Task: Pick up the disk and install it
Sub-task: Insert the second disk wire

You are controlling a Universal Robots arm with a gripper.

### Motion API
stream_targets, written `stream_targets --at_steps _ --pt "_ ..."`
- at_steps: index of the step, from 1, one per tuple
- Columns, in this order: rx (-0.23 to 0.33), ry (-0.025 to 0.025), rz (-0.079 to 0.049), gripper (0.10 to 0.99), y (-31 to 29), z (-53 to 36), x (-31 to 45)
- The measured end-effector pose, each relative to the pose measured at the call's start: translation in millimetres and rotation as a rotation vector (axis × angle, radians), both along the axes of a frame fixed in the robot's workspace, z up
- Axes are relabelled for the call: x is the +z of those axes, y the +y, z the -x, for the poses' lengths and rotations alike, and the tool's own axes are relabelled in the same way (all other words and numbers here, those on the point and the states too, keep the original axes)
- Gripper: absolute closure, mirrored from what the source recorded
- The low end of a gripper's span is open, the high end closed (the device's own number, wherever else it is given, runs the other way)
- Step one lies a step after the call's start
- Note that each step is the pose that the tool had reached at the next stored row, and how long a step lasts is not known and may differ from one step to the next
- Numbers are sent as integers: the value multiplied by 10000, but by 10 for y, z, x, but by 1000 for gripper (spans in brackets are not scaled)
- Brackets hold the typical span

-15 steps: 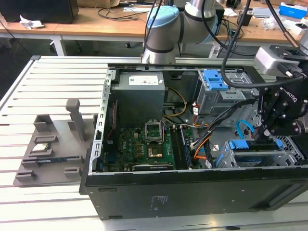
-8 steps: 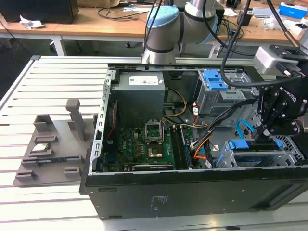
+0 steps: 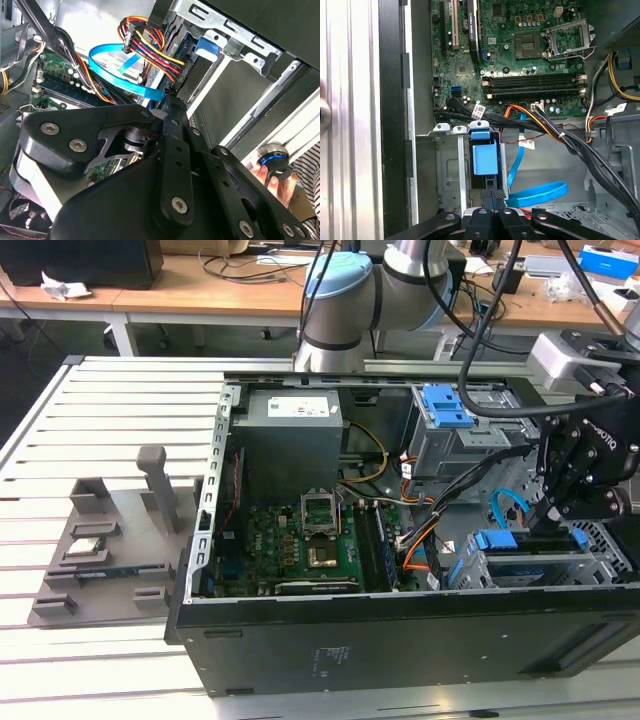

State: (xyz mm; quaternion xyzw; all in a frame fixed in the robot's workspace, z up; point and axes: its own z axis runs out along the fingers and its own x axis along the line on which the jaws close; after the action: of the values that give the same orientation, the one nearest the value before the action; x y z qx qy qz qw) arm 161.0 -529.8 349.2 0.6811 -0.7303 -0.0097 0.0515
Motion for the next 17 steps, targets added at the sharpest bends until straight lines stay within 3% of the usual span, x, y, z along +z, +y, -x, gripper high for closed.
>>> stream_targets --at_steps 17 --pt "-15 16 10 980 -16 -11 -86"
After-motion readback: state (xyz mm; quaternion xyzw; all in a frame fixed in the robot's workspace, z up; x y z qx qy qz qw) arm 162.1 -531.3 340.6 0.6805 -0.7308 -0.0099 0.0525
